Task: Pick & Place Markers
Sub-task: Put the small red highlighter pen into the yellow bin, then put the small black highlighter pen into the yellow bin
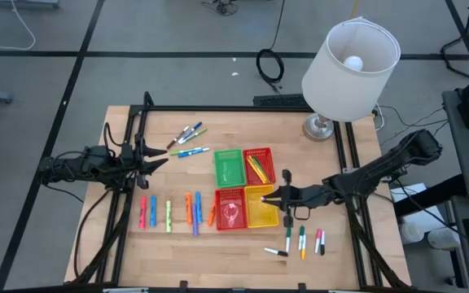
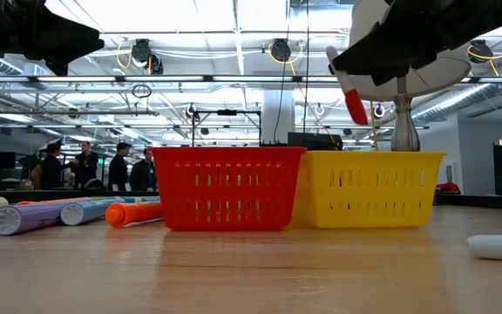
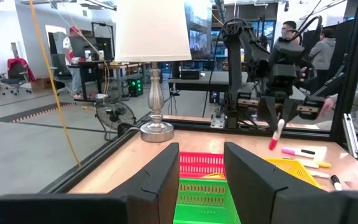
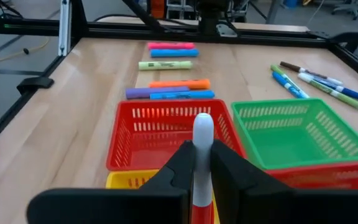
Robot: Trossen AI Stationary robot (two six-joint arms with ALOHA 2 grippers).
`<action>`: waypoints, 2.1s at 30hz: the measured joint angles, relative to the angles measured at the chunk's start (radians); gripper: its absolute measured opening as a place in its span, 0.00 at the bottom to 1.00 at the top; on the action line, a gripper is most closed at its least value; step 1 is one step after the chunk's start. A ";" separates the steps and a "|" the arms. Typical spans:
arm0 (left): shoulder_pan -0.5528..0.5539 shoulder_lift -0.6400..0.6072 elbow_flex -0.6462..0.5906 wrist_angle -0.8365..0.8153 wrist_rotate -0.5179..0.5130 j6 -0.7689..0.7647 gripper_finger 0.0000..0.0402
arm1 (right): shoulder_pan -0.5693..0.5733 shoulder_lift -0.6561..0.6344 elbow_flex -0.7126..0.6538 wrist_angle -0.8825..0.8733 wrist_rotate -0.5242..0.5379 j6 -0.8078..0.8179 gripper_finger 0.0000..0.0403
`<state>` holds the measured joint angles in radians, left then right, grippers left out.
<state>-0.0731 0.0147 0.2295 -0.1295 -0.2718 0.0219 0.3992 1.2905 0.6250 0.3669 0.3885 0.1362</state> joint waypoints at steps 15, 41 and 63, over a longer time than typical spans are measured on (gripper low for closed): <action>0.000 0.000 0.000 0.000 0.000 0.000 0.33 | -0.016 0.153 -0.001 0.147 0.000 -0.029 0.06; 0.000 0.000 0.000 0.000 0.000 0.000 0.33 | -0.040 0.161 -0.002 0.130 -0.001 -0.010 0.13; 0.000 0.000 0.000 0.000 0.000 0.000 0.33 | -0.036 0.161 -0.002 0.146 -0.002 -0.016 0.23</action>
<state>-0.0731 0.0151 0.2295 -0.1298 -0.2715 0.0219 0.3630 1.4513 0.6235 0.5133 0.3870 0.1204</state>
